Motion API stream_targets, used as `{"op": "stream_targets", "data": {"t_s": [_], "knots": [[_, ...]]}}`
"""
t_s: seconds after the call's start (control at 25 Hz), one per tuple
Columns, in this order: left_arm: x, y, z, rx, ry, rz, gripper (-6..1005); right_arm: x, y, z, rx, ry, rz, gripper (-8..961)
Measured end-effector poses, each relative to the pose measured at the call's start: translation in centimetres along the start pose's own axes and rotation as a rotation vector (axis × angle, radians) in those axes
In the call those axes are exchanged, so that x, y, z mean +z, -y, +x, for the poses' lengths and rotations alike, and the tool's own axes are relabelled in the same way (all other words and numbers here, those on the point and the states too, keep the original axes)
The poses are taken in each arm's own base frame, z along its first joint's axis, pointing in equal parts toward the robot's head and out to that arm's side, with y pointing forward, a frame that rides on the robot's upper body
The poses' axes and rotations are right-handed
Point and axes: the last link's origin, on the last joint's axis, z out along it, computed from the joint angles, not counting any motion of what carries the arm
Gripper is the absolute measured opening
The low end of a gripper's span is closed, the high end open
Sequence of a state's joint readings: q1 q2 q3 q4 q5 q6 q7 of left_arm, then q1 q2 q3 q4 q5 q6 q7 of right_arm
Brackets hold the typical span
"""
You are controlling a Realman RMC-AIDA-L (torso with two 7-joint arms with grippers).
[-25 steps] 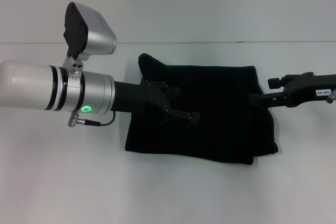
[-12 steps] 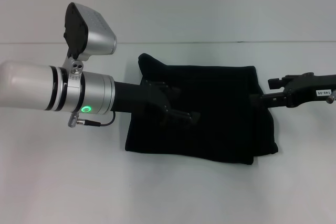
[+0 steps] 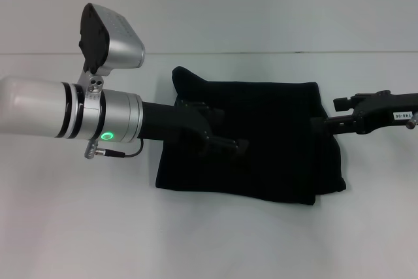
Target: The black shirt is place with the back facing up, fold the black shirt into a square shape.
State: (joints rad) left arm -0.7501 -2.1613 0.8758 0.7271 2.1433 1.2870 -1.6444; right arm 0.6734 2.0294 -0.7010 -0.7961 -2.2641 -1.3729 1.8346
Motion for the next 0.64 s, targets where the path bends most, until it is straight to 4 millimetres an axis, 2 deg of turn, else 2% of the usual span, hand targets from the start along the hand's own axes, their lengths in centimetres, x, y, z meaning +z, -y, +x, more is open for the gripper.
{"op": "stream_targets", "data": {"t_s": [0.64], "knots": [[-0.30,0.37,-0.39,-0.017,-0.005,0.024,891,0.28,-0.13,-0.14,-0.005,-0.004,-0.002,919]]}}
